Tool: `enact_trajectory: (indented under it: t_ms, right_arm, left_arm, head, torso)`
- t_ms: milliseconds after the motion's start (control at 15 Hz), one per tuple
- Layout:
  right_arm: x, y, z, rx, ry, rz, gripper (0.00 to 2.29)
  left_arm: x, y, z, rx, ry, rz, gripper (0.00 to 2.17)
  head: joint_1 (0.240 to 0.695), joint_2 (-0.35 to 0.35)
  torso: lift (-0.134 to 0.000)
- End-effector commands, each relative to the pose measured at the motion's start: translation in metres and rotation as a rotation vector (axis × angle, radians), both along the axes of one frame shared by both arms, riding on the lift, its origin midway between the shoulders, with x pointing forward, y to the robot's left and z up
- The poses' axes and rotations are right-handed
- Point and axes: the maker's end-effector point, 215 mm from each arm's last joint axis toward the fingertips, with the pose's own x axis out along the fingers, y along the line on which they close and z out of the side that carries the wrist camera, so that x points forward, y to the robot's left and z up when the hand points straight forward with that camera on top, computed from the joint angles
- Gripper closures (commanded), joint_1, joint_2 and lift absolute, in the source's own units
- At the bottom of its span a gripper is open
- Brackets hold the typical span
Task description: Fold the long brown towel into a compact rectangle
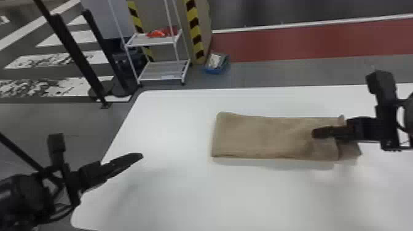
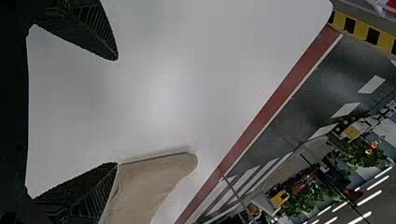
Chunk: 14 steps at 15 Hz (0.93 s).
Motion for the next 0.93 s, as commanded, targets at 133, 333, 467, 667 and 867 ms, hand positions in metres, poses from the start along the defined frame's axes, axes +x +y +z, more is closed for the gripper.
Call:
enact_trajectory:
  t_ms: [133, 333, 467, 667, 867]
  right_arm:
    - [-0.001, 0.004, 0.000, 0.001, 0.002, 0.013, 0.59]
    - [-0.001, 0.001, 0.001, 0.008, 0.002, 0.009, 0.77]
    - [-0.002, -0.006, -0.001, 0.015, 0.004, -0.006, 1.00]
    - [-0.001, -0.016, 0.004, 0.036, -0.001, -0.034, 1.17]
    - [-0.004, -0.013, 0.015, 0.092, 0.004, -0.046, 1.17]
  left_arm:
    - [0.000, -0.002, -0.001, 0.001, 0.000, -0.003, 0.08]
    - [0.001, -0.001, -0.001, 0.005, -0.004, -0.004, 0.08]
    - [0.002, -0.001, -0.001, 0.005, -0.007, -0.004, 0.08]
    - [0.002, 0.000, -0.001, 0.010, -0.007, -0.005, 0.08]
    - [0.004, 0.003, 0.002, 0.015, -0.012, -0.005, 0.08]
  head:
    - [0.695, 0.244]
    - [0.695, 0.245]
    - [0.695, 0.244]
    - [0.695, 0.235]
    - [0.695, 0.227]
  torso:
    - [-0.124]
    - [-0.124]
    - [-0.124]
    - [-0.124]
    - [-0.124]
